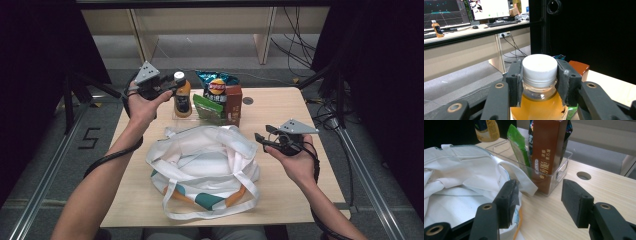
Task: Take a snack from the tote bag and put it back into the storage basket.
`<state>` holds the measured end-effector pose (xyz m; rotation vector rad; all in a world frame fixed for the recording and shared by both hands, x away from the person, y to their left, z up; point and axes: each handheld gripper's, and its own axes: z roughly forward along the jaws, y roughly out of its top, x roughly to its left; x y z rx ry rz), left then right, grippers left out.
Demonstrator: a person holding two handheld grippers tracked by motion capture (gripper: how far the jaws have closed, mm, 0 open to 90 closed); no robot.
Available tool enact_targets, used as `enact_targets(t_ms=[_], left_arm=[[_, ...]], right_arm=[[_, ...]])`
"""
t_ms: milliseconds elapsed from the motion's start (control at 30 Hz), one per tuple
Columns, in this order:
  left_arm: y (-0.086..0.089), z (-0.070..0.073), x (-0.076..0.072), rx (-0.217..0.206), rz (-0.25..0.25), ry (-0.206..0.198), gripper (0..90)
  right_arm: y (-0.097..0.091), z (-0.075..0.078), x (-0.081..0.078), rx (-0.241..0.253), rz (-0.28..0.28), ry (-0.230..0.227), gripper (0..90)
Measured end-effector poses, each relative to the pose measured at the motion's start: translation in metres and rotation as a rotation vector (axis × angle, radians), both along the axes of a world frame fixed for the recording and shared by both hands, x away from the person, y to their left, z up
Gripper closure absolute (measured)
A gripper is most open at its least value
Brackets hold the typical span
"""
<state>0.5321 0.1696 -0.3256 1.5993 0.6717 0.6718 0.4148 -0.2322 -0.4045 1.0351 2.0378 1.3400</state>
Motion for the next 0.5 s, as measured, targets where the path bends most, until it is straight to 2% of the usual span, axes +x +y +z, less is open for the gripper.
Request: enact_targets(t_ms=[67, 500], left_arm=[[-0.0006, -0.0009, 0.0012, 0.000, 0.001, 0.002, 58.7], [-0.0003, -0.0016, 0.0073, 0.017, 0.013, 0.006, 58.7]], right_arm=[[-0.0002, -0.0008, 0.0017, -0.004, -0.007, -0.031, 46.8], [-0.0020, -0.0006, 0.0028, -0.013, -0.001, -0.039, 46.8]])
